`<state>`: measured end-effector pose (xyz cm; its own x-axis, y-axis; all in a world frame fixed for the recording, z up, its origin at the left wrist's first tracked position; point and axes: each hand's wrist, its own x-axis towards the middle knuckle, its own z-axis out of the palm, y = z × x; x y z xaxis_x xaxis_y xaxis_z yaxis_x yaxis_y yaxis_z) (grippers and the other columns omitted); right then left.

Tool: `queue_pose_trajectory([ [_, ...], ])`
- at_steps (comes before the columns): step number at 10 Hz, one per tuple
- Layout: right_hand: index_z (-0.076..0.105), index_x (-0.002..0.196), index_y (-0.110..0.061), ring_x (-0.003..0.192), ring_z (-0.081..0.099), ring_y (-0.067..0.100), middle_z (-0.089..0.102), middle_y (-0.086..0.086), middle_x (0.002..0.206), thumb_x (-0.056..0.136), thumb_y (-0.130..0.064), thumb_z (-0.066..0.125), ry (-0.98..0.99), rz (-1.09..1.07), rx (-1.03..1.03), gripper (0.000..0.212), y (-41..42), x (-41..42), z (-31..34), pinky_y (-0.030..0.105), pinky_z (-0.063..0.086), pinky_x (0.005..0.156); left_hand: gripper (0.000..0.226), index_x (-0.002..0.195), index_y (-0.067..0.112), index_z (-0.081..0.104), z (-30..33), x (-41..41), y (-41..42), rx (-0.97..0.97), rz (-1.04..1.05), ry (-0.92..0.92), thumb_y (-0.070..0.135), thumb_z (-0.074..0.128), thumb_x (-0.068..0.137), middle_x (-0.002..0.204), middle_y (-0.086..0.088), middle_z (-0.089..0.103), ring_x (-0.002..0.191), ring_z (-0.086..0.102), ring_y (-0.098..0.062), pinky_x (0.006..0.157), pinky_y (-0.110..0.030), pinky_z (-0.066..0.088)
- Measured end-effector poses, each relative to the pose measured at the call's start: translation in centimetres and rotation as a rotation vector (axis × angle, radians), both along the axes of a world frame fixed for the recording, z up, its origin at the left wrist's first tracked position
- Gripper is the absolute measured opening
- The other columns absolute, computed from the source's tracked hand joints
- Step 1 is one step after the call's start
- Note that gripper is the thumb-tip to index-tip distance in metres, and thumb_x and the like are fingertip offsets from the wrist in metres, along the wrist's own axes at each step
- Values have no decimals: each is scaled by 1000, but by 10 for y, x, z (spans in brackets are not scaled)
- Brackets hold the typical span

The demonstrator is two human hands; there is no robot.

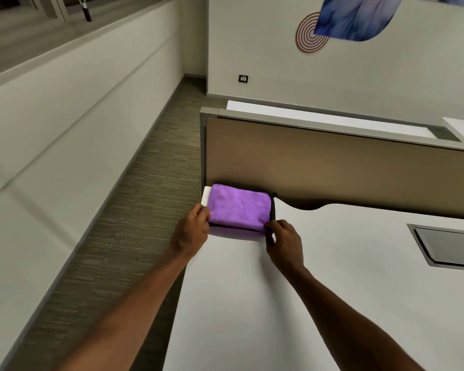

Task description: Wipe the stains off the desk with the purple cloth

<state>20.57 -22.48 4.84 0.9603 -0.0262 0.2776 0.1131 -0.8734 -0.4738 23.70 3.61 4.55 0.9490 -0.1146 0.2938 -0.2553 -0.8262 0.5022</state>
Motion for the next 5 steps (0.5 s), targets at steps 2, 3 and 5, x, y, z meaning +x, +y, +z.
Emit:
queue_pose_trajectory([
  [2, 72, 109, -14, 86, 65, 38, 71, 12, 101, 81, -6, 76, 55, 111, -204, 30, -11, -5, -4, 40, 52, 68, 25, 89, 15, 60, -12, -13, -1, 211, -41, 51, -5, 71, 79, 85, -3, 62, 64, 64, -26, 53, -31, 52],
  [3, 69, 115, -14, 89, 64, 37, 67, 12, 104, 79, -11, 79, 28, 106, -188, 38, -18, -13, 3, 40, 52, 70, 18, 101, 14, 65, 0, -12, 2, 195, -77, 117, 6, 66, 86, 98, -4, 64, 81, 67, -29, 69, -37, 57],
  [5, 50, 144, -16, 113, 59, 38, 57, 16, 134, 82, -31, 76, -100, 25, -334, 69, -48, -31, 67, 43, 52, 82, 51, 132, 10, 61, 70, -27, 6, 397, -34, -54, 22, 73, 84, 126, -15, 65, 115, 62, -33, 96, -46, 54],
])
